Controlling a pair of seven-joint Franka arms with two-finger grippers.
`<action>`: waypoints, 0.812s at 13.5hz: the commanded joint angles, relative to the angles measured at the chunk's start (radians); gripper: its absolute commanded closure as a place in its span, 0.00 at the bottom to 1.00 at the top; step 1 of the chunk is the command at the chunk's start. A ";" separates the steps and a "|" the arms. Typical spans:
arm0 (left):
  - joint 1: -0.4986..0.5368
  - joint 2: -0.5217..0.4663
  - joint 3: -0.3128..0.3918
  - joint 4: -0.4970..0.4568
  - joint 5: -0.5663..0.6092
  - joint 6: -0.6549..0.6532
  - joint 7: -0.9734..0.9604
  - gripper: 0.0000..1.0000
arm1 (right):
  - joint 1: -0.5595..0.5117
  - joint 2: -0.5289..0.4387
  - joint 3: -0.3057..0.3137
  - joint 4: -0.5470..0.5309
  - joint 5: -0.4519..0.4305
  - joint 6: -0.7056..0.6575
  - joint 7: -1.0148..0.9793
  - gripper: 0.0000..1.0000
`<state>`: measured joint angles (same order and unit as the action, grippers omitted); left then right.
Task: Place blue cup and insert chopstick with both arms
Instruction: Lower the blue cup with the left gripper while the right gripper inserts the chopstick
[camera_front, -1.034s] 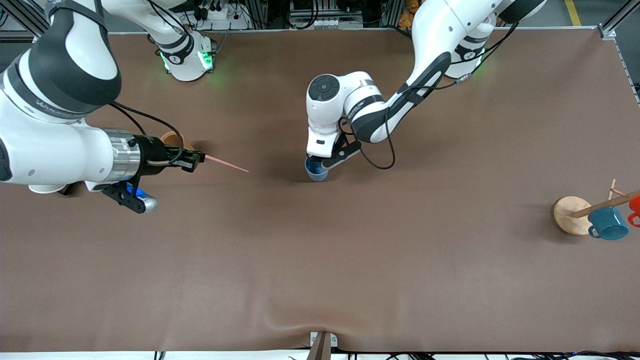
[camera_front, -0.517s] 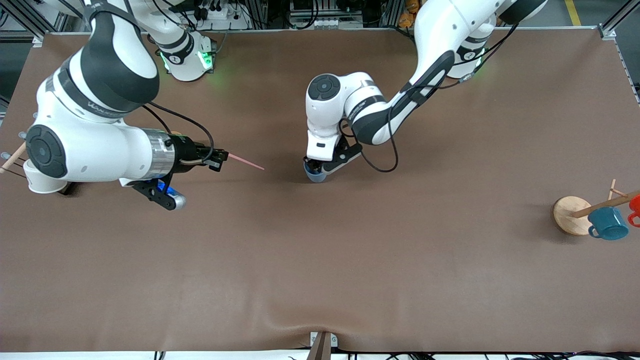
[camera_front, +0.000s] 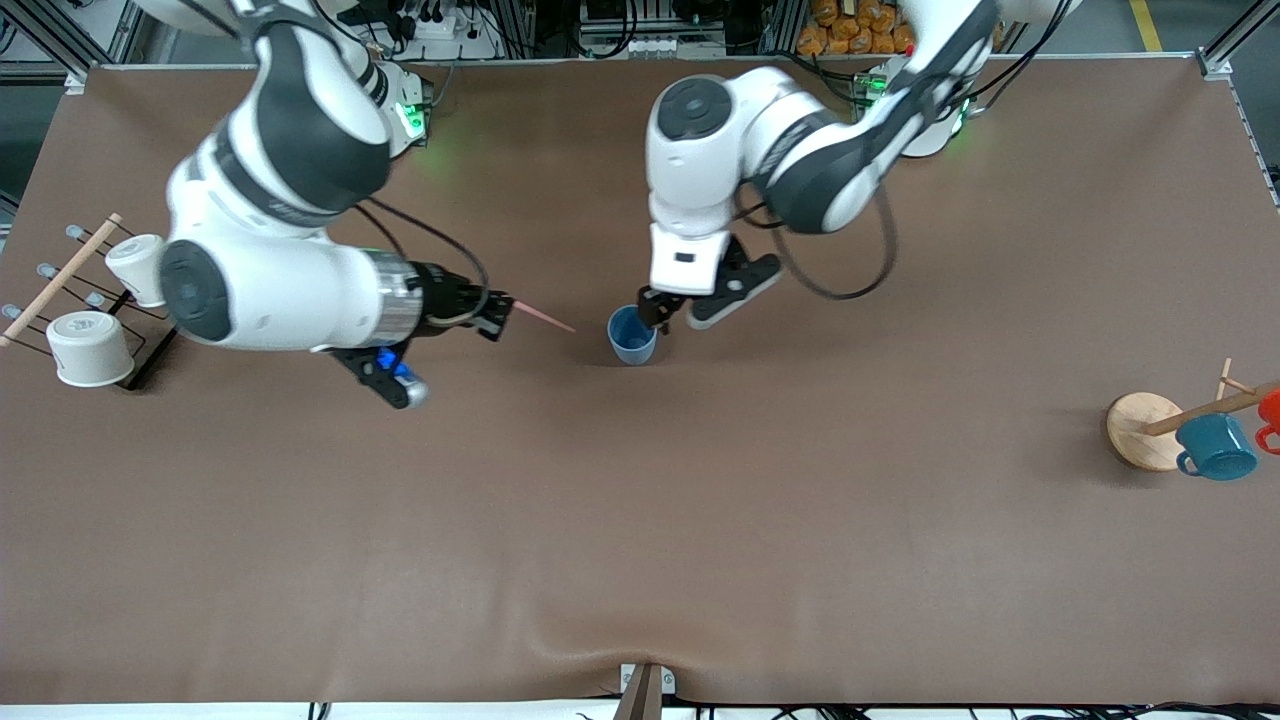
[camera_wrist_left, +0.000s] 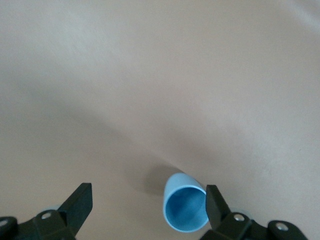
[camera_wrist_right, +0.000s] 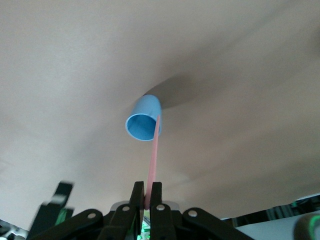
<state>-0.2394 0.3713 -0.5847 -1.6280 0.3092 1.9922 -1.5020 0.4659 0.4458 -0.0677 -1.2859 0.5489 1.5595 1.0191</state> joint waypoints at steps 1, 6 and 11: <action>0.112 -0.072 -0.004 0.019 -0.097 -0.100 0.199 0.00 | 0.059 -0.013 -0.007 -0.035 0.017 0.069 0.068 1.00; 0.261 -0.089 -0.006 0.065 -0.124 -0.187 0.426 0.00 | 0.137 -0.015 -0.009 -0.116 0.003 0.178 0.079 1.00; 0.408 -0.117 -0.006 0.065 -0.124 -0.207 0.679 0.00 | 0.186 -0.015 -0.011 -0.188 -0.026 0.260 0.102 0.00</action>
<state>0.1226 0.2875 -0.5819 -1.5635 0.2040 1.8142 -0.9003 0.6550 0.4495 -0.0683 -1.4506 0.5374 1.8185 1.1007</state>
